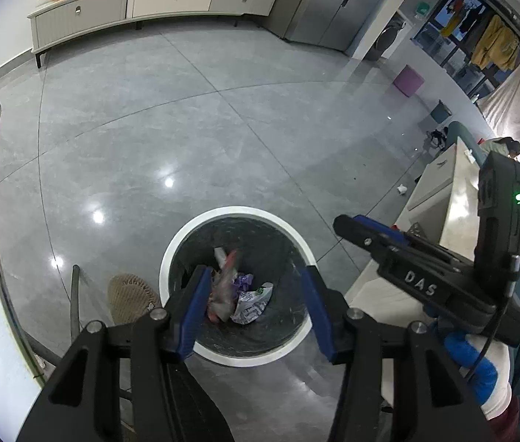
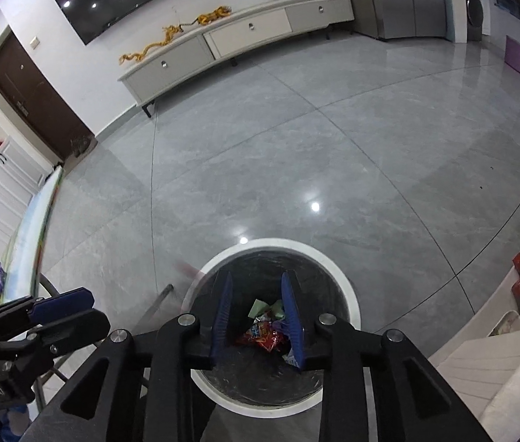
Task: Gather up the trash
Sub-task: 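Carry both items over the bin and open both tools to drop them, then return both tools to the table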
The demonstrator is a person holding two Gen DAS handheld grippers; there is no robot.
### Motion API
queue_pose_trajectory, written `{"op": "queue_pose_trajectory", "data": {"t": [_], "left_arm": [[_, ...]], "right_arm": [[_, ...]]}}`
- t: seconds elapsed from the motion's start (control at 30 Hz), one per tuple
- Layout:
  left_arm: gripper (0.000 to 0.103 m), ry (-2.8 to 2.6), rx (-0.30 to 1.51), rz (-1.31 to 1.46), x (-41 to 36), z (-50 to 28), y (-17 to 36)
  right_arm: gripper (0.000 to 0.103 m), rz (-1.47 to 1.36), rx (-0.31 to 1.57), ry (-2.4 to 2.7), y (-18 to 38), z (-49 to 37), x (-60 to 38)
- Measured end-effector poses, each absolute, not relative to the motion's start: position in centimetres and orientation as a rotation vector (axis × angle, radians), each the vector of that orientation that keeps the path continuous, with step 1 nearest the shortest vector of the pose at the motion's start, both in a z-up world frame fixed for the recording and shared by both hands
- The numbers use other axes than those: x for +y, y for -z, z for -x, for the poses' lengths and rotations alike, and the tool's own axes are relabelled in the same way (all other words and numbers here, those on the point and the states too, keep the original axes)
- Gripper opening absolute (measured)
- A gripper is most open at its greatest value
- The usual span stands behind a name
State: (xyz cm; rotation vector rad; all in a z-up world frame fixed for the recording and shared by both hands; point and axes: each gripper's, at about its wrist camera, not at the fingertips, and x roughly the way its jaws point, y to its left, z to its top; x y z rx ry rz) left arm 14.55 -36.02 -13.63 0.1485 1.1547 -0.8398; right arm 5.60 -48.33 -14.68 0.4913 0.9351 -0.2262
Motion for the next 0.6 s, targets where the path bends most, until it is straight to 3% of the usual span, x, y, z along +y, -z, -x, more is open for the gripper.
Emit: {"op": "queue_pose_trajectory", "data": {"t": [0.37, 0.6], "left_arm": [[0.049, 0.795, 0.967, -0.144, -31.6, -12.3, 7.0], [0.049, 0.756, 0.821, -0.112, -24.8, -10.9, 1.2]], "right_arm": [[0.027, -0.419, 0.8, 0.182, 6.5, -3.2, -45.1], [0.028, -0.334, 0.694, 0.11, -0.2, -2.3, -40.5]]}}
